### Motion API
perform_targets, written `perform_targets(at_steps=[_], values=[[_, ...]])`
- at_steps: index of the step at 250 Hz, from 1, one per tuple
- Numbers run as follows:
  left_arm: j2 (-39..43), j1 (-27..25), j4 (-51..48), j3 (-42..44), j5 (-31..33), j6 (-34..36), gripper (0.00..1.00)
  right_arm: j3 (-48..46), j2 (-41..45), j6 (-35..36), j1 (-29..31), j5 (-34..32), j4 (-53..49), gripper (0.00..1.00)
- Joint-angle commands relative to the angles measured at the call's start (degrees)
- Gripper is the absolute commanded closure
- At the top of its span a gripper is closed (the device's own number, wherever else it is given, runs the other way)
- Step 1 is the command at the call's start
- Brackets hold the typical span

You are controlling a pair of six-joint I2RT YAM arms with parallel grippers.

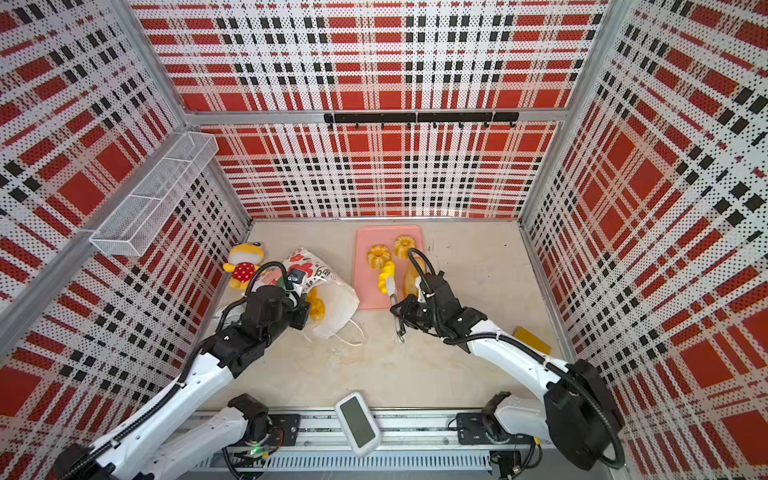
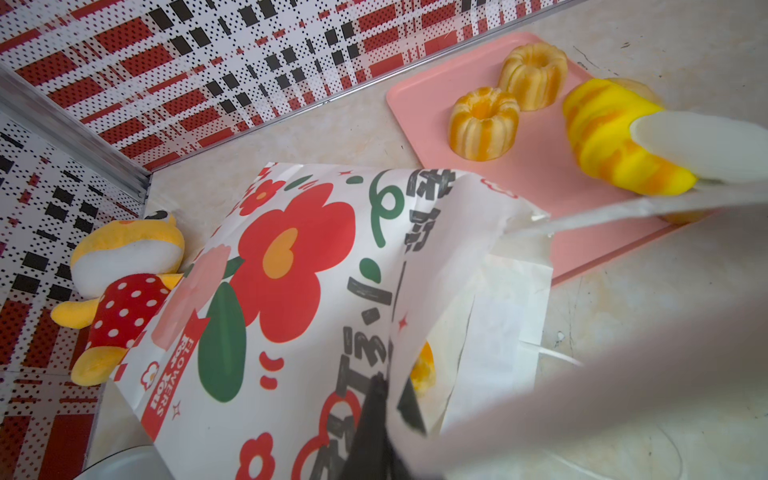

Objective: Take the fake bread out of the paper bag
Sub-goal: 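Pull the yellow striped bread out of the bag with the right gripper's tongs, then lower the striped bread onto the pink tray and open the tongs, then swing the right gripper's tongs back into the bag opening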

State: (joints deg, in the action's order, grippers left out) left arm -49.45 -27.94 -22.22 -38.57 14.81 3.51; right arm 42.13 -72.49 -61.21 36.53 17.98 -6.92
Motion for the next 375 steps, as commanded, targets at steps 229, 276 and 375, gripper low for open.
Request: perform_targets(at_steps=[229,276,375], values=[[2.3,-2.3,-0.9,0.8,0.2,-1.7,1.0,-3.1,-12.1,-6.6,-0.8,1.4,19.7,0.54],[2.3,-2.6,-0.9,0.8,0.5,-1.7,1.0,-3.6,-7.5,-4.6,-1.1,-1.2,12.8,0.54],[2.0,-2.8,-0.6,0.8,0.7,-1.7,1.0,1.6,4.2,1.9,-1.2,-3.7,-1.3,0.53]])
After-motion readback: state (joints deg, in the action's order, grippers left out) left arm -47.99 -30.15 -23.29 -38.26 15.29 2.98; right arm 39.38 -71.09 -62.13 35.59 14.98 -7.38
